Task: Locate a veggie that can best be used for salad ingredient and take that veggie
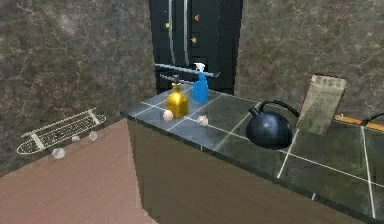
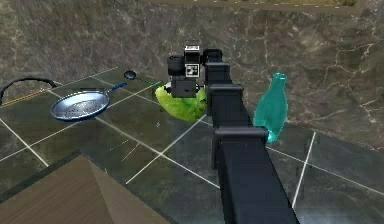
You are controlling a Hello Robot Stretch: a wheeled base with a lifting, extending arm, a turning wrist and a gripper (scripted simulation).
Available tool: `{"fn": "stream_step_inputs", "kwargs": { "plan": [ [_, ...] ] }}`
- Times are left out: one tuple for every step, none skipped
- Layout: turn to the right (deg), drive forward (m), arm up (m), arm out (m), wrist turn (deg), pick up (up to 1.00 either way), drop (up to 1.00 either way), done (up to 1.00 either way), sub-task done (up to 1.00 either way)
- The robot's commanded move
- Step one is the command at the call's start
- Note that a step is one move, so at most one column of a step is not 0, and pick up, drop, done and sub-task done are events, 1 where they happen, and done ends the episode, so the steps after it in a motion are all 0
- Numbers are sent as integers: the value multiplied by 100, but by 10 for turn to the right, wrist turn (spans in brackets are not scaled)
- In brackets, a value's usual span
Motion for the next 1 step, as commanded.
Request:
{"fn": "stream_step_inputs", "kwargs": {
  "plan": [
    [0, 0, 0, 0, 0, 100, 0, 0, 0]
  ]
}}
